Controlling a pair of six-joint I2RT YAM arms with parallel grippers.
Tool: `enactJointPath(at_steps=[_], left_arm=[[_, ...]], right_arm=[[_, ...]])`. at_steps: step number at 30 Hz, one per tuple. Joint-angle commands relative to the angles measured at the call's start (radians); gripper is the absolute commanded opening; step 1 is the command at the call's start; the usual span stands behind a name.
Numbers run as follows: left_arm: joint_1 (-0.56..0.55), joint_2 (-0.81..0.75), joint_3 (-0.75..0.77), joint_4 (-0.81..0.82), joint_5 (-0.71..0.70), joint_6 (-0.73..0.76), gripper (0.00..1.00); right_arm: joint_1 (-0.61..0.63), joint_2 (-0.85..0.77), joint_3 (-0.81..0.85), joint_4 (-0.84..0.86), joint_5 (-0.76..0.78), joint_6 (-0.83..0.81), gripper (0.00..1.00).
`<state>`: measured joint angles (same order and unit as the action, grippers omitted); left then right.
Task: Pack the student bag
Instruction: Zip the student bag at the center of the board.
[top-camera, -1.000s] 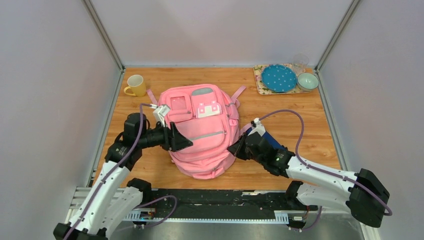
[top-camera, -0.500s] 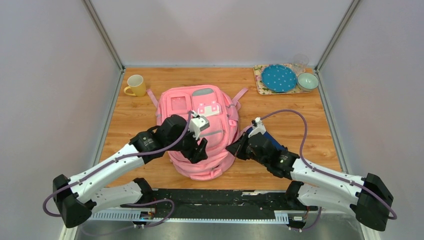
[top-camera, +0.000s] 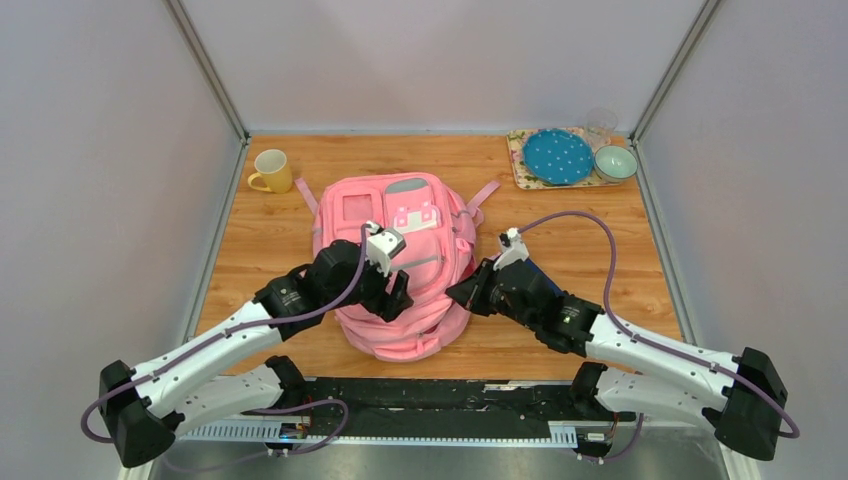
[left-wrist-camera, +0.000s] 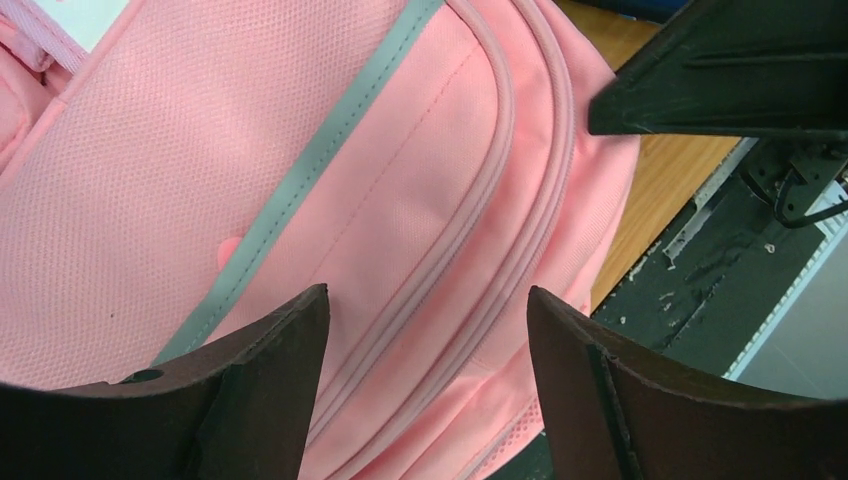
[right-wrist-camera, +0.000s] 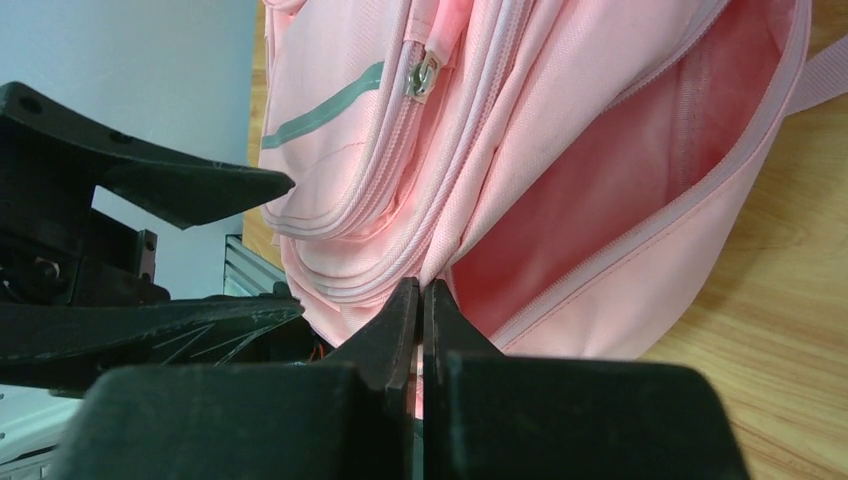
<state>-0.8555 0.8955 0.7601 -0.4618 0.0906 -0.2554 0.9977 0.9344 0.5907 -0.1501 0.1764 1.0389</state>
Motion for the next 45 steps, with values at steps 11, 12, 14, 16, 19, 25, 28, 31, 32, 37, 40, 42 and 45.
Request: enactJointPath(at_steps=[11,12,14,16,19,25,28,31,32,37,40,42,45], left_arm=[[-0.011,0.066,-0.019,0.17,-0.063,0.157,0.81],[-0.013,0.063,-0.025,0.175,-0.057,0.166,0.81],[-0.014,0.053,-0.047,0.199,-0.028,0.189,0.81],[-0.02,0.04,-0.059,0.215,-0.011,0.202,0.82],[-0.025,0.045,-0.074,0.23,-0.011,0.228,0.82],[-0.034,0.079,-0.087,0.244,-0.08,0.254,0.54],[-0.036,0.072,-0.097,0.264,-0.089,0.255,0.4],[-0.037,0.069,-0.096,0.275,-0.13,0.254,0.27],[-0.036,0.068,-0.094,0.275,-0.135,0.254,0.23],[-0.037,0.065,-0.088,0.279,-0.176,0.252,0.0],[-0.037,0.046,-0.084,0.282,-0.19,0.237,0.0],[-0.036,0.026,-0.081,0.282,-0.19,0.229,0.0],[-0.037,0.003,-0.067,0.273,-0.195,0.209,0.0]], right_arm=[[0.062,0.012,0.11,0.021,0.008,-0.025,0.0],[0.061,0.011,0.113,0.02,0.008,-0.025,0.0],[0.064,0.009,0.116,0.015,0.011,-0.027,0.0],[0.064,0.006,0.121,0.008,0.011,-0.03,0.0],[0.064,0.001,0.127,0.004,0.009,-0.031,0.0],[0.07,-0.009,0.138,-0.008,0.008,-0.039,0.0],[0.073,-0.014,0.138,-0.014,0.009,-0.04,0.0],[0.074,-0.016,0.138,-0.017,0.012,-0.04,0.0],[0.075,-0.016,0.138,-0.017,0.009,-0.039,0.0],[0.076,-0.019,0.133,-0.046,0.026,-0.04,0.05],[0.076,-0.04,0.139,-0.179,0.107,-0.031,0.41],[0.076,-0.068,0.138,-0.265,0.165,-0.007,0.69],[0.076,-0.143,0.12,-0.382,0.25,0.013,0.84]])
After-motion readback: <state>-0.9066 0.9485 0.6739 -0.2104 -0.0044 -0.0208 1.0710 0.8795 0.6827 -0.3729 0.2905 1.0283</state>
